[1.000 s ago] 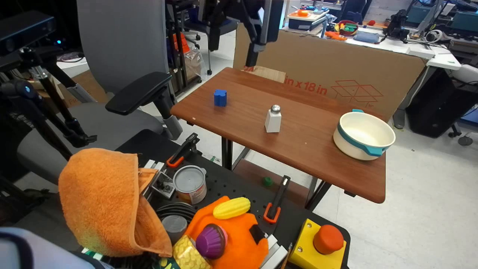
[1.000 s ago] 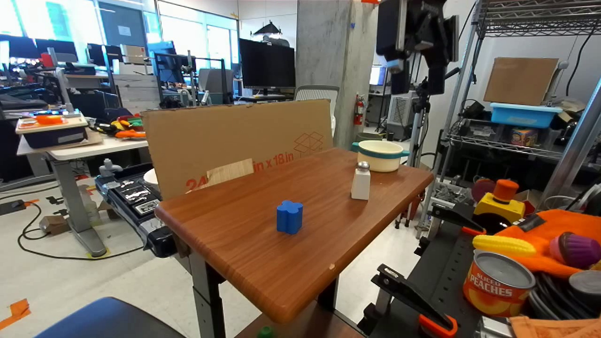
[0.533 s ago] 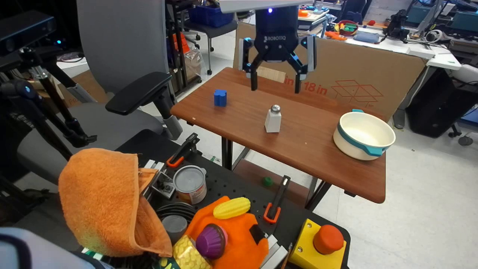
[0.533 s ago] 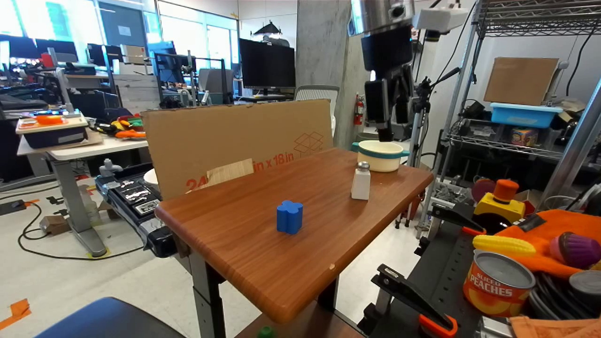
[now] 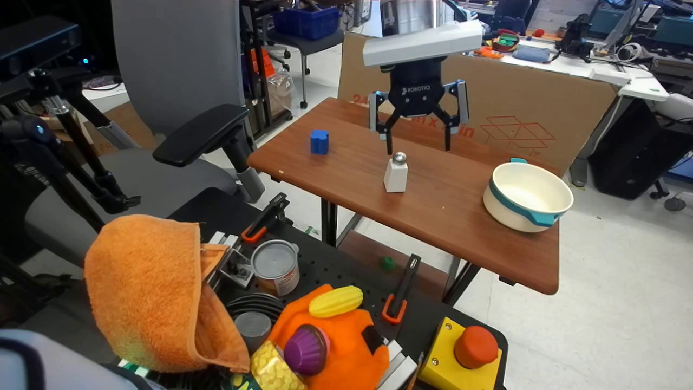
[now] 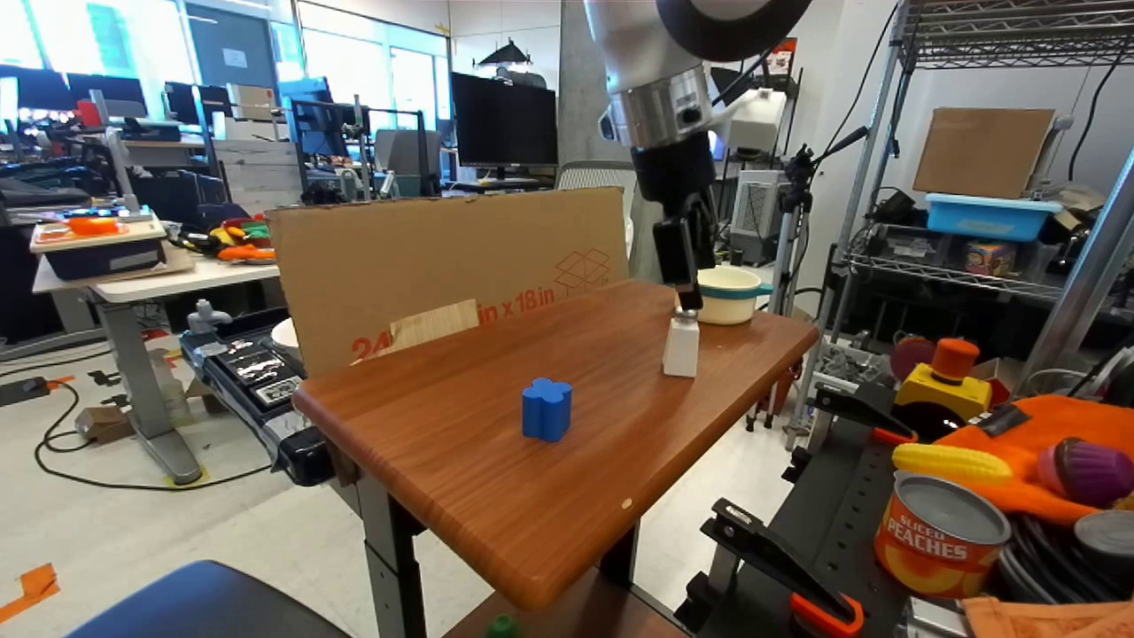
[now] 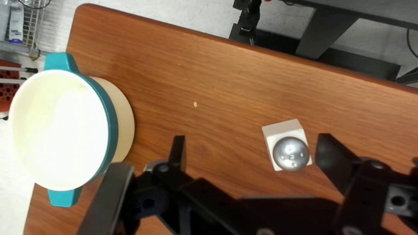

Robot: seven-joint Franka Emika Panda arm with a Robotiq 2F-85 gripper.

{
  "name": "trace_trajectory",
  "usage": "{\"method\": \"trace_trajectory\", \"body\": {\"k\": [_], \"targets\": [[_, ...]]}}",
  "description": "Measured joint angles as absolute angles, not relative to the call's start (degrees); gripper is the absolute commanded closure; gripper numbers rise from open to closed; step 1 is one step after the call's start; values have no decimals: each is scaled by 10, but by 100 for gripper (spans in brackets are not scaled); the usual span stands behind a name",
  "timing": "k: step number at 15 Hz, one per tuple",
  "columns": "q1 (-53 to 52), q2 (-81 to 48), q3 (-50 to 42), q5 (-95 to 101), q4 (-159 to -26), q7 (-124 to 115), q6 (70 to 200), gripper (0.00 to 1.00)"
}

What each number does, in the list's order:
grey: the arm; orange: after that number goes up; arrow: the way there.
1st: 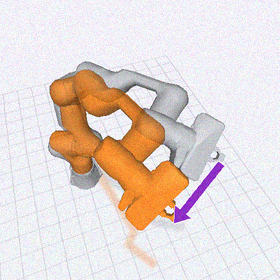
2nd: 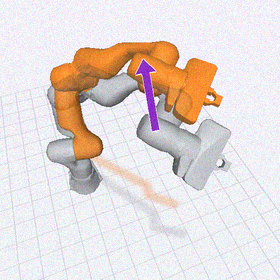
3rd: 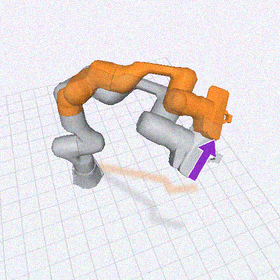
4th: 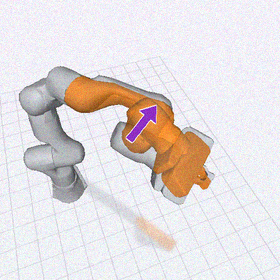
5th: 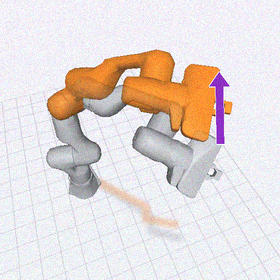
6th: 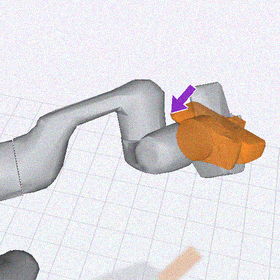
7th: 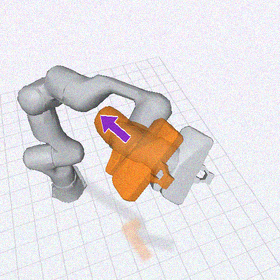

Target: Pick up the salt cellar and put it in the pot

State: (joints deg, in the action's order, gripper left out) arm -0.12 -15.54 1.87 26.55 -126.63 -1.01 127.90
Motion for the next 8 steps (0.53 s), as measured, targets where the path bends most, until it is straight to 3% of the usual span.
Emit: {"method": "trace_trajectory", "body": {"k": [3,4,5,8], "targets": [[-9,-196,20,264,-1241,29,1279,0],[-13,-208,21,264,-1235,38,1279,25],[-17,-219,21,264,-1230,46,1279,26],[-30,-250,21,264,-1212,51,1276,51]]}}
